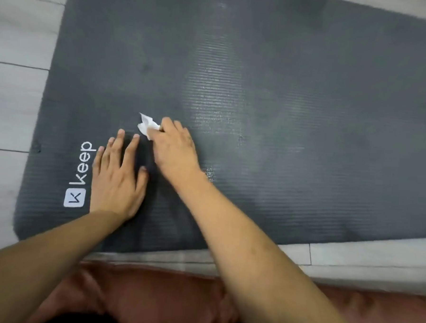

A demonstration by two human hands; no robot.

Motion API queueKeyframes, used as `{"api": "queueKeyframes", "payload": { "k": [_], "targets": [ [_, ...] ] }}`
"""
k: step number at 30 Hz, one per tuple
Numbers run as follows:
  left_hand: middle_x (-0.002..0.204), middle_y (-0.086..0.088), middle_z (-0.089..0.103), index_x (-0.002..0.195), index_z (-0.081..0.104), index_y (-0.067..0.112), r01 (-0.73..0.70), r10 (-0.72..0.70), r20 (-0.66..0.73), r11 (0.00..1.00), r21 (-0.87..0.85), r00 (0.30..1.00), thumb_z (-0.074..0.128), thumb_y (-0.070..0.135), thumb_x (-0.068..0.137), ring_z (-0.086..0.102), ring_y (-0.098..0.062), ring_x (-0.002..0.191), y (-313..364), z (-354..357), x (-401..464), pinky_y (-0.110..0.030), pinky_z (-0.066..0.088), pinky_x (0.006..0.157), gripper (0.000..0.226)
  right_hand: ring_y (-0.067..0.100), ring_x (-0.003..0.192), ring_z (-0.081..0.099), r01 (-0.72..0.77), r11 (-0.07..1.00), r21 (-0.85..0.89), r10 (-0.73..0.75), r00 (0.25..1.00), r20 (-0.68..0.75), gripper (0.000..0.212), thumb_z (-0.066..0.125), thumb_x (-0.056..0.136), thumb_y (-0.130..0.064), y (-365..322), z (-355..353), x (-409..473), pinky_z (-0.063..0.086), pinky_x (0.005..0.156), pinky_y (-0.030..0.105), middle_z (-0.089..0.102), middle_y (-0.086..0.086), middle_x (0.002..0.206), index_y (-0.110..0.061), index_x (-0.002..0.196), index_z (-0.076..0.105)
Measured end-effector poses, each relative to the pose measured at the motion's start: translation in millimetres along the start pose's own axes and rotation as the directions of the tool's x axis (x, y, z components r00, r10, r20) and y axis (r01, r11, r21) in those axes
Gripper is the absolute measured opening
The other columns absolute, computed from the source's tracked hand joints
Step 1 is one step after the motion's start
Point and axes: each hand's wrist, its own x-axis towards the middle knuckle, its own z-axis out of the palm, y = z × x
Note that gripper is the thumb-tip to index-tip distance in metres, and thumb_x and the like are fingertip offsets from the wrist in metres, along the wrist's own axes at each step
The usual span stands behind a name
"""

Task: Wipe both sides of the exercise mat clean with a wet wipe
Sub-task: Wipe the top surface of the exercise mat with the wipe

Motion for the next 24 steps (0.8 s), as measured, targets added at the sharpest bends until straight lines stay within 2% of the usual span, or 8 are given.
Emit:
{"api": "queueKeyframes", "payload": {
  "k": [4, 7, 10, 12, 15, 18, 21, 24],
  "targets": [
    [0.168, -0.014, 0.026, 0.161, 0.032, 0.016, -0.120, 0.116, 0.035, 0.984, 0.132, 0.993, 0.033, 0.040, 0.099, 0.023, -0.036, 0.155, -20.4, -3.0, -50.3, -0.053, 0.015, 0.127, 0.066, 0.033, 0.073, 0.057, -0.217, 0.950, -0.223, 0.194, 0.974, -0.119, 0.011, 0.069, 0.073, -0.011, 109.0, -20.7, -29.7, 0.044, 0.061, 0.037, 0.058, 0.010, 0.083, -0.015, 0.083, 0.073],
    [0.169, -0.011, 0.025, 0.161, 0.032, 0.019, -0.095, 0.092, 0.026, 0.987, 0.131, 0.995, 0.034, 0.040, 0.099, 0.021, -0.034, 0.156, -19.5, 0.0, -49.2, -0.052, 0.013, 0.128, 0.066, 0.038, 0.093, 0.055, -0.609, 0.755, -0.244, 0.591, 0.792, -0.150, 0.024, 0.052, 0.087, -0.011, 199.1, -52.4, -71.0, 0.044, 0.078, 0.045, 0.057, 0.016, 0.102, -0.012, 0.102, 0.071],
    [0.169, -0.010, 0.025, 0.161, 0.032, 0.020, -0.083, 0.083, 0.011, 0.987, 0.138, 0.997, 0.035, 0.038, 0.098, 0.021, -0.033, 0.156, -18.1, 2.4, -49.3, -0.051, 0.012, 0.128, 0.066, 0.038, 0.096, 0.055, -0.754, 0.633, -0.175, 0.730, 0.656, -0.190, 0.031, 0.048, 0.088, -0.011, 185.9, -47.6, -73.2, 0.043, 0.082, 0.044, 0.057, 0.018, 0.105, -0.012, 0.111, 0.069],
    [0.169, -0.010, 0.024, 0.161, 0.032, 0.019, -0.087, 0.085, 0.020, 0.987, 0.132, 0.996, 0.034, 0.038, 0.098, 0.020, -0.033, 0.157, -19.7, 1.3, -50.2, -0.051, 0.013, 0.128, 0.066, 0.038, 0.087, 0.056, -0.641, 0.764, -0.072, 0.620, 0.761, -0.192, 0.030, 0.055, 0.081, -0.008, 121.9, -25.4, -58.8, 0.045, 0.075, 0.042, 0.058, 0.017, 0.095, -0.011, 0.106, 0.072],
    [0.169, -0.011, 0.025, 0.160, 0.034, 0.018, -0.091, 0.090, 0.010, 0.988, 0.127, 0.996, 0.034, 0.038, 0.098, 0.022, -0.034, 0.156, -20.1, 0.0, -50.5, -0.053, 0.014, 0.127, 0.066, 0.030, 0.082, 0.054, -0.200, 0.979, -0.039, 0.198, 0.979, -0.038, 0.025, 0.057, 0.081, -0.011, 4.0, -0.1, -52.1, 0.043, 0.072, 0.041, 0.057, 0.010, 0.090, -0.012, 0.102, 0.070],
    [0.168, -0.011, 0.028, 0.159, 0.037, 0.017, -0.093, 0.095, -0.014, 0.990, 0.111, 0.995, 0.035, 0.036, 0.097, 0.023, -0.034, 0.155, -18.0, 0.2, -48.8, -0.053, 0.015, 0.127, 0.065, 0.025, 0.080, 0.053, 0.033, 0.998, -0.052, -0.032, 0.999, 0.028, 0.019, 0.059, 0.082, -0.015, -12.4, -6.4, -55.6, 0.038, 0.070, 0.037, 0.057, 0.004, 0.089, -0.017, 0.097, 0.069],
    [0.168, -0.011, 0.028, 0.159, 0.036, 0.018, -0.087, 0.090, -0.018, 0.990, 0.109, 0.996, 0.036, 0.036, 0.098, 0.024, -0.034, 0.155, -18.5, 0.4, -48.4, -0.052, 0.014, 0.128, 0.064, 0.030, 0.069, 0.054, -0.130, 0.976, -0.172, 0.114, 0.988, -0.104, 0.021, 0.067, 0.074, -0.012, 73.5, -17.6, -76.1, 0.042, 0.060, 0.038, 0.056, 0.008, 0.080, -0.016, 0.093, 0.072],
    [0.168, -0.011, 0.029, 0.160, 0.036, 0.018, -0.080, 0.083, -0.020, 0.991, 0.110, 0.996, 0.036, 0.036, 0.098, 0.023, -0.034, 0.155, -16.8, -0.1, -50.0, -0.051, 0.014, 0.128, 0.064, 0.037, 0.081, 0.055, -0.517, 0.826, -0.224, 0.492, 0.856, -0.157, 0.027, 0.057, 0.080, -0.013, 162.3, -46.3, -113.5, 0.046, 0.070, 0.044, 0.056, 0.015, 0.090, -0.016, 0.103, 0.071]
  ]
}}
